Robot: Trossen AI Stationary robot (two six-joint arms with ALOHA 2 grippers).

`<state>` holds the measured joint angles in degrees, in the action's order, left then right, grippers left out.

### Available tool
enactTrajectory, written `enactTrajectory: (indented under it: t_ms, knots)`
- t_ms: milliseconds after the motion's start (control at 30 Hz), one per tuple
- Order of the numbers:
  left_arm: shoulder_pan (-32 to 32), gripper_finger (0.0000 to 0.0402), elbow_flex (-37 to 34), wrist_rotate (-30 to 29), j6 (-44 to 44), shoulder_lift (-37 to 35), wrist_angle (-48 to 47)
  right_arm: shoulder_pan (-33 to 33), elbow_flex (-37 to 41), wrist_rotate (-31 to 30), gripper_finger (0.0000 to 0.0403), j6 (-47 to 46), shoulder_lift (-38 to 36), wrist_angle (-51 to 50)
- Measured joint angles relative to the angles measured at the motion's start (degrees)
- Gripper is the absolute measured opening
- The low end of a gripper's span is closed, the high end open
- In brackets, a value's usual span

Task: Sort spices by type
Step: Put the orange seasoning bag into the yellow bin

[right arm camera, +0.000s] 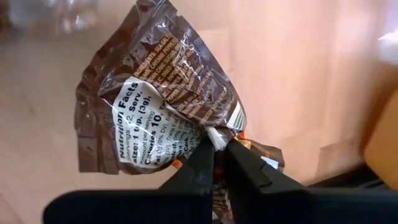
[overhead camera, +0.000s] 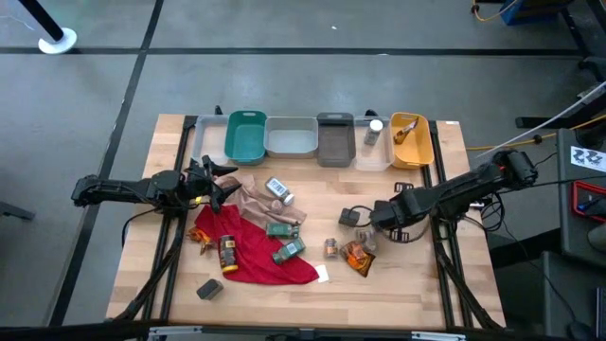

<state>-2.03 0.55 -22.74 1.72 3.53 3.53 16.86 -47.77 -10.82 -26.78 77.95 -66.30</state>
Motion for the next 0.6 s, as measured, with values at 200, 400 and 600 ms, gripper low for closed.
enactTrajectory:
  t_ms: [200,400,600]
  knots:
    - [0.0,0.0255,0.0,0.0,0.0,0.0,0.0,0.0,0.0,-9.3,0.0026,-6.1,-7.7,0.2]
    - [0.0,0.0255,0.0,0.0,-0.3,0.0,0.0,-2.7,0.0,-21.9,0.0023,-15.1,-15.5,0.2]
    - [0.0,0.0255,0.0,0.0,-0.3,0.0,0.0,-12.7,0.0,-32.0,0.0024,-22.5,-19.5,3.6]
